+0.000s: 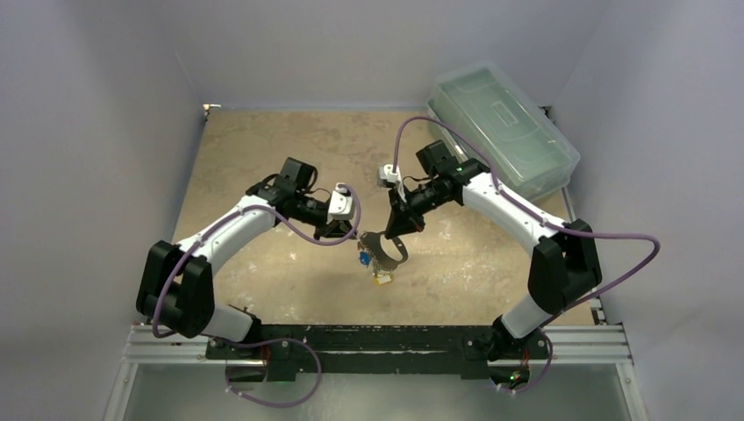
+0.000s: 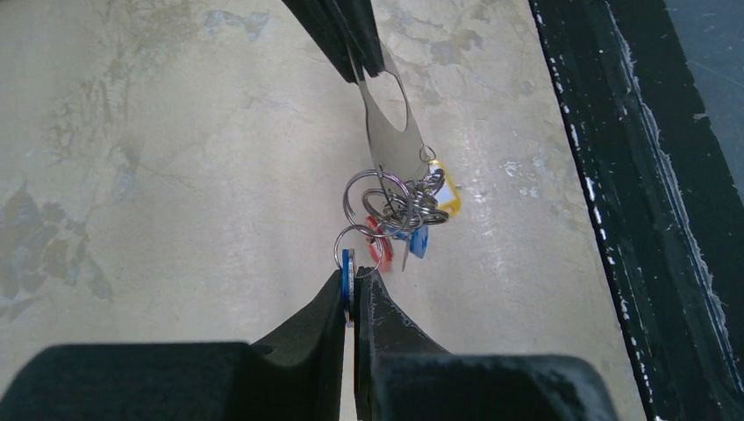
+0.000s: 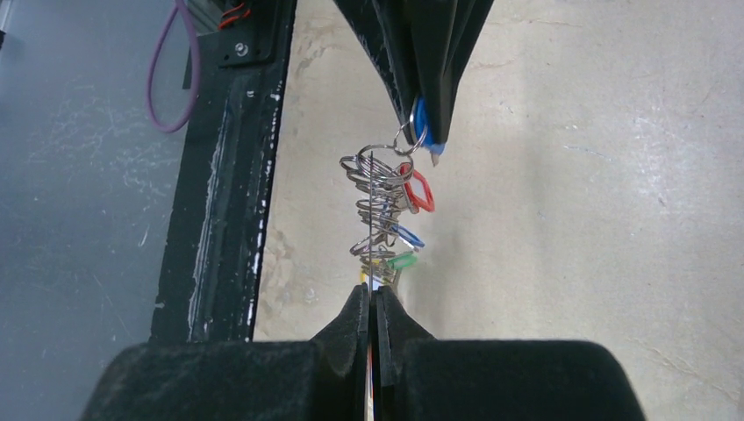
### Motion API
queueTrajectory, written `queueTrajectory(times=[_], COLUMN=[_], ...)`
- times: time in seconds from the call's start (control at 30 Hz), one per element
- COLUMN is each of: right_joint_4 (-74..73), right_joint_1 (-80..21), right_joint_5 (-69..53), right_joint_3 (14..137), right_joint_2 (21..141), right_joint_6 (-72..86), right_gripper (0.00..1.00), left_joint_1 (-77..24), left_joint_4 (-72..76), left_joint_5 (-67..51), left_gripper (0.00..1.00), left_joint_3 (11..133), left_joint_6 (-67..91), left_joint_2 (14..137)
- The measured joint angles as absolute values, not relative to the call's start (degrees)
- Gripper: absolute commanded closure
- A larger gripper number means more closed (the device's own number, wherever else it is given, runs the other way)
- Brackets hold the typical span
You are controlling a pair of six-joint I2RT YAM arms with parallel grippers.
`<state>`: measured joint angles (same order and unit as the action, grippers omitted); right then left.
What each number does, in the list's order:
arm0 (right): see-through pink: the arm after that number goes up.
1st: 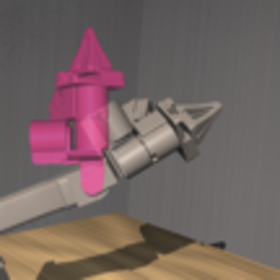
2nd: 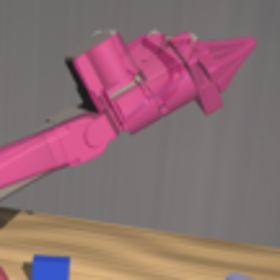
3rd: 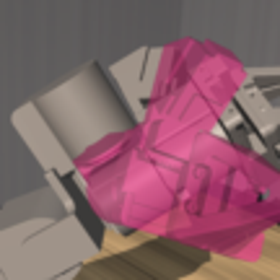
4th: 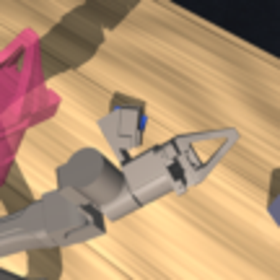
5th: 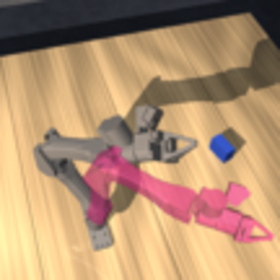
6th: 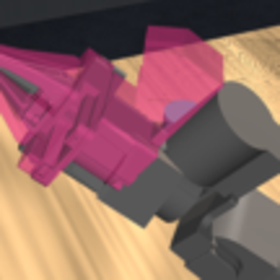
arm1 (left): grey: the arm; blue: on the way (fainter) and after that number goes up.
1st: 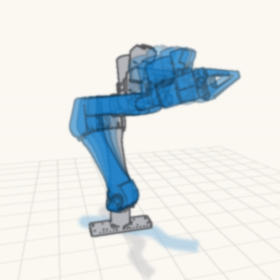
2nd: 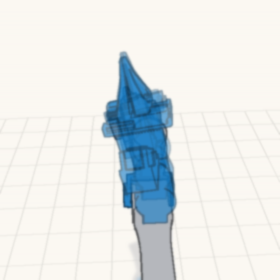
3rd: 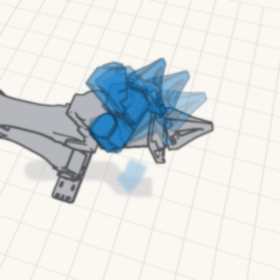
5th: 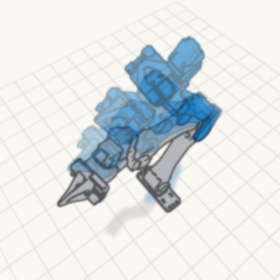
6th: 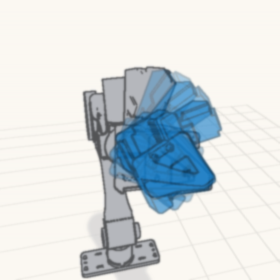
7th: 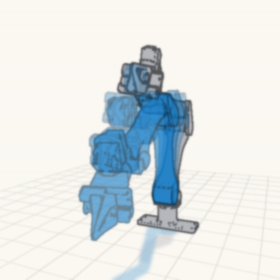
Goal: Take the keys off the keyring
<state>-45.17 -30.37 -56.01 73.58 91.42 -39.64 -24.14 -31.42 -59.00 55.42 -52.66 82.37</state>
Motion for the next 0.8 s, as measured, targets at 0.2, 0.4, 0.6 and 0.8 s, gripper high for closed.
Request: queueTrajectory(times=[0.2,0.4,0.6,0.8], right_joint_4=[-43.2,-40.6,-39.6,-39.8], right_joint_1=[-29.4,-29.2,-29.2,-29.1], right_joint_5=[-54.7,-54.5,-55.0,-55.1], right_joint_3=[71.5,71.2,71.2,71.2], right_joint_2=[91.5,91.8,93.0,93.5], right_joint_6=[-39.6,-39.6,-39.6,-39.3], right_gripper=[1.00,1.00,0.80,0.55], left_joint_1=[-24.0,-24.1,-24.1,-24.1], left_joint_4=[-37.5,-41.5,-43.0,-44.4], left_joint_5=[-56.2,-56.1,-56.1,-56.1], left_gripper=[1.00,1.00,1.00,1.00], left_joint_3=[59.8,61.6,62.4,63.2], left_joint_6=[-54.3,-55.1,-55.0,-54.6], left_joint_2=[81.5,80.9,80.9,81.0])
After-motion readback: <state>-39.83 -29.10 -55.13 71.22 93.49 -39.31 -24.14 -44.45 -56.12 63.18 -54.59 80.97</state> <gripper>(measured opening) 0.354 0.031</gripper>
